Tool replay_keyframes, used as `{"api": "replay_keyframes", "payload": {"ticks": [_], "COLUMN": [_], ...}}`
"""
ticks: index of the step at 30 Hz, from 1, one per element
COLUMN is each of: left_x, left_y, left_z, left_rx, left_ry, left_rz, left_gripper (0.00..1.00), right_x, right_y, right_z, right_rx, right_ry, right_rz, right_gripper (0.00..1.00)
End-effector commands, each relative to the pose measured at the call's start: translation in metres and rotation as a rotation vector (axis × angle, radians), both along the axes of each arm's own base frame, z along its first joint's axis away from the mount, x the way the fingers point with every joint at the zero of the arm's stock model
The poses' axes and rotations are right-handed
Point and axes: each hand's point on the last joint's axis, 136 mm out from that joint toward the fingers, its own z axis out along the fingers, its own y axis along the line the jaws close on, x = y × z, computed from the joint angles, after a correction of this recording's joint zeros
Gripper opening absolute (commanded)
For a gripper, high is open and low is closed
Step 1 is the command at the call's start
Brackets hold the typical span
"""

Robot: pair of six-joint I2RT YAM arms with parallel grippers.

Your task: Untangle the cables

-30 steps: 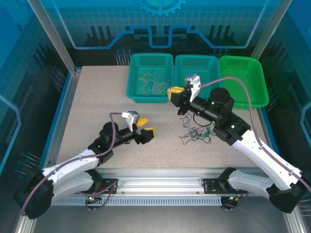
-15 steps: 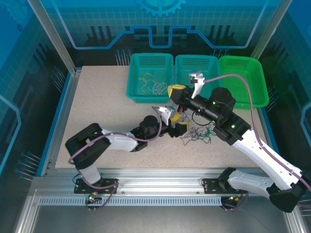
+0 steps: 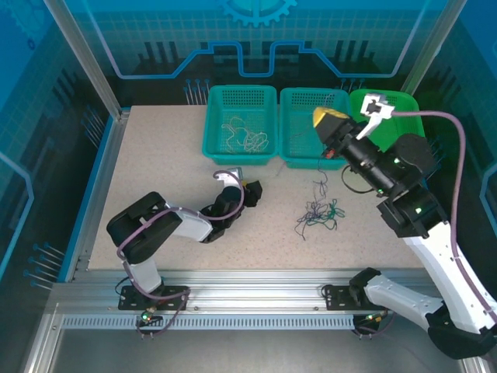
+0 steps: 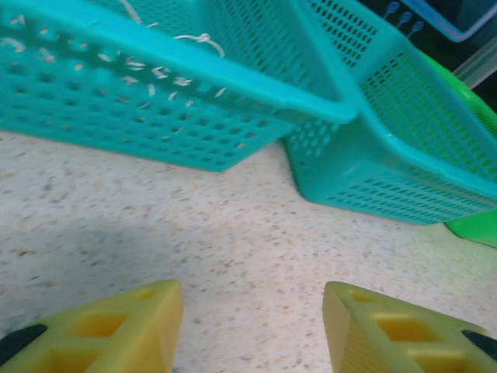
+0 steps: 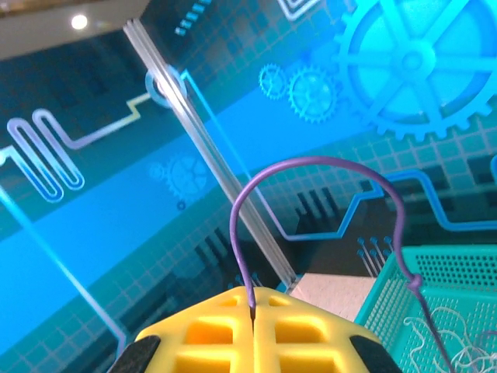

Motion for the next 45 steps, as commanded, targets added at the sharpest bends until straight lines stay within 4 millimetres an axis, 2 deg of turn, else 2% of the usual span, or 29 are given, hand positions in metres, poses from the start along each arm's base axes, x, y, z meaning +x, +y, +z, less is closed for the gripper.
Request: {"api": "replay_keyframes", "payload": {"ticks": [1, 3, 6, 10, 14, 17, 21, 24, 26, 27, 29, 31, 32, 35, 40, 43, 45], "left_x": [-0.006, -0.015, -0.039, -0.078, -0.091, -0.073, -0.033, -0.016, -0.014, -0.014, -0.012, -0.009, -0.006, -0.002, 0.0, 0.0, -0.001], "left_y": [-0.003, -0.009, -0.029, -0.089, -0.143, -0.163, -0.171, -0.179, -0.188, -0.193, -0.196, -0.191, -0.186, -0.168, -0.126, -0.097, -0.089], "left_z": [0.022, 0.036, 0.073, 0.116, 0.13, 0.13, 0.115, 0.109, 0.111, 0.112, 0.109, 0.101, 0.096, 0.07, 0.01, -0.007, -0.008], "left_rx": [-0.068, -0.109, -0.206, -0.208, -0.11, 0.016, 0.119, 0.154, 0.142, 0.136, 0.14, 0.172, 0.194, 0.272, 0.322, 0.265, 0.236], "left_ry": [-0.059, -0.132, -0.298, -0.415, -0.469, -0.496, -0.49, -0.503, -0.509, -0.508, -0.493, -0.458, -0.434, -0.338, -0.13, -0.049, -0.037], "left_rz": [-0.032, -0.103, -0.296, -0.603, -0.722, -0.66, -0.513, -0.469, -0.49, -0.503, -0.506, -0.482, -0.462, -0.406, -0.291, -0.215, -0.201], "left_gripper": [0.58, 0.66, 0.8, 0.98, 0.99, 0.99, 0.99, 0.99, 0.89, 0.79, 0.48, 0.07, 0.0, 0.0, 0.0, 0.0, 0.0], "right_x": [0.002, 0.009, 0.023, 0.033, 0.037, 0.033, 0.024, 0.016, 0.012, 0.01, 0.008, 0.005, 0.005, 0.003, -0.009, -0.012, -0.01], "right_y": [-0.011, -0.015, -0.015, -0.006, -0.002, -0.002, -0.003, -0.004, -0.006, -0.008, -0.012, -0.017, -0.02, -0.037, -0.068, -0.077, -0.08], "right_z": [0.015, 0.018, 0.013, 0.004, 0.001, 0.001, 0.007, 0.012, 0.015, 0.016, 0.018, 0.019, 0.02, 0.028, 0.083, 0.109, 0.122], "right_rx": [0.018, 0.001, -0.003, 0.014, 0.042, 0.053, 0.064, 0.071, 0.073, 0.071, 0.068, 0.056, 0.052, 0.058, 0.102, 0.098, 0.101], "right_ry": [-0.005, -0.002, 0.032, 0.065, 0.085, 0.088, 0.08, 0.067, 0.06, 0.057, 0.052, 0.045, 0.044, 0.033, -0.087, -0.141, -0.16], "right_rz": [-0.03, -0.052, -0.064, -0.034, -0.019, -0.006, 0.008, 0.019, 0.02, 0.013, -0.003, -0.026, -0.04, -0.105, -0.197, -0.234, -0.248], "right_gripper": [0.0, 0.0, 0.0, 0.0, 0.0, 0.0, 0.0, 0.0, 0.0, 0.0, 0.0, 0.0, 0.0, 0.0, 0.0, 0.0, 0.0]}}
